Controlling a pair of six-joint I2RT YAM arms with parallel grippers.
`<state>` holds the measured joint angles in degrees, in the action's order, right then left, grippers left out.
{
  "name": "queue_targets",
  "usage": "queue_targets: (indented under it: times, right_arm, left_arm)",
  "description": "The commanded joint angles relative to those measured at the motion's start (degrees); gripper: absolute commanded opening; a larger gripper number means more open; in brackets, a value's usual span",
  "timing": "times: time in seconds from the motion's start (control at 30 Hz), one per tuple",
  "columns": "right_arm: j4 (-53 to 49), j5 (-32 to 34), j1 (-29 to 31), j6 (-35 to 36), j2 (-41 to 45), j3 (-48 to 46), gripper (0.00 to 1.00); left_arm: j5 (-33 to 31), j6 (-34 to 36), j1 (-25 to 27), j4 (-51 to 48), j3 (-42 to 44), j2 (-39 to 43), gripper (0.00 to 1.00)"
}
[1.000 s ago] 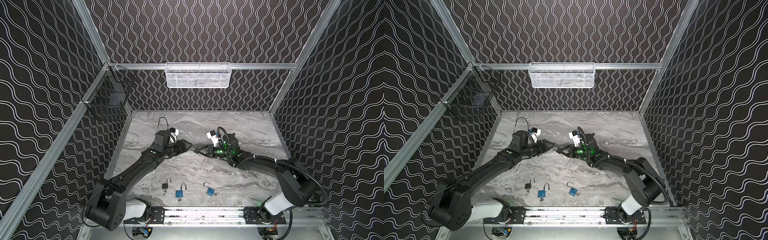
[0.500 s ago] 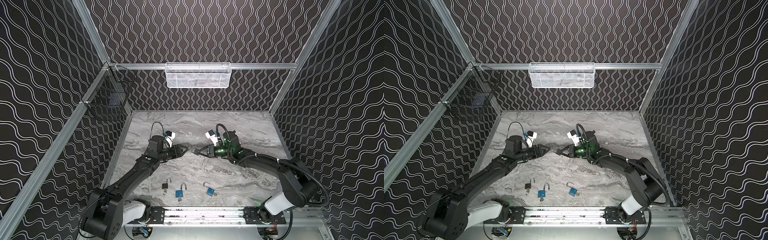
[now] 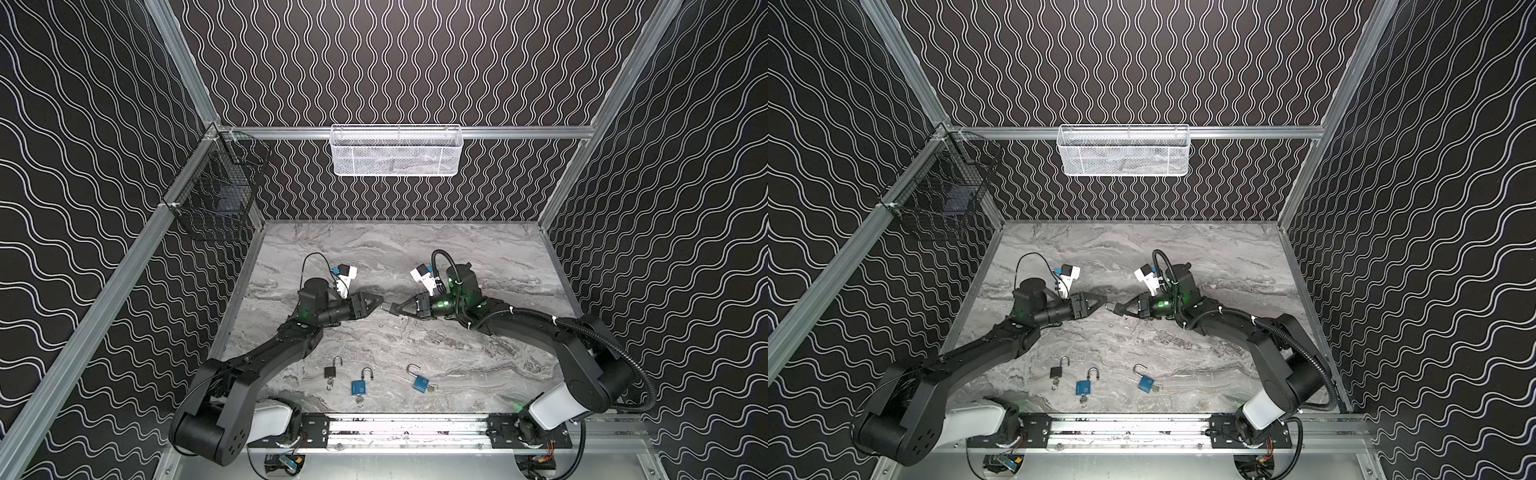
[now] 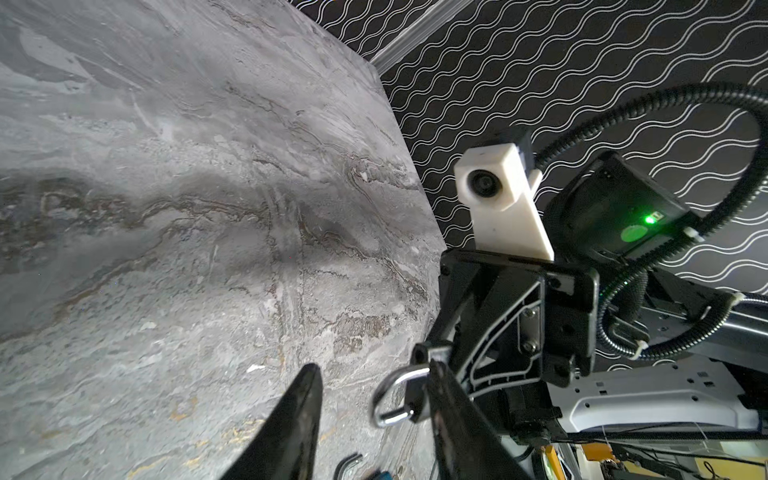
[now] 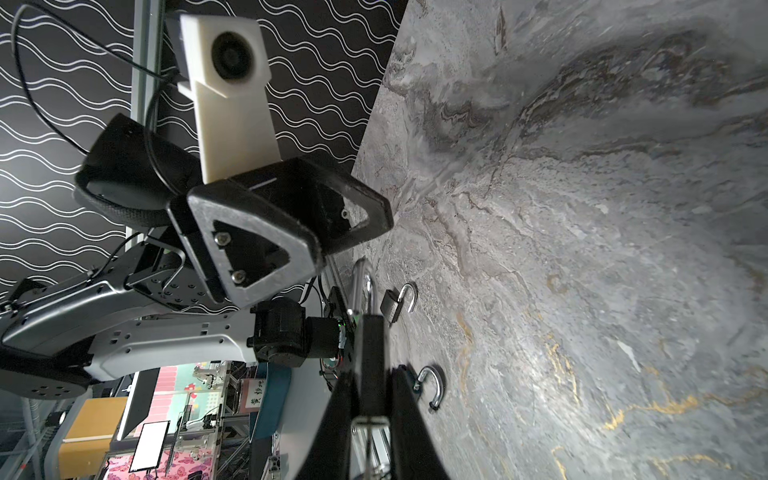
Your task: Lock with the key
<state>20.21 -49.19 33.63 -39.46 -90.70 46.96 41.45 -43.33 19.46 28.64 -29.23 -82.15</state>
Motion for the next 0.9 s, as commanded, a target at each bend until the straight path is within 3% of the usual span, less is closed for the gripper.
queue_targets:
  times: [0.0,0.6,0.87]
  right_arm:
    - [2.32,-1.33,-0.03,-0.25,-0.02,0.06,0.00]
    - [5.81,-2.32,-0.32,-2.41,-0.62,-0.64,0.00]
    - [6.93,-2.66,-0.54,-2.86,-1.44,-1.07,0.00]
  left_arm:
    - [1.04,1.14,0.31,2.10,-0.71,-0.38,0.43]
    - [3.80,-0.99,0.75,8.69,-0.03,-4.38,0.33]
    - [3.09,1.44,0.84,2.73,-1.31,-1.01,0.31]
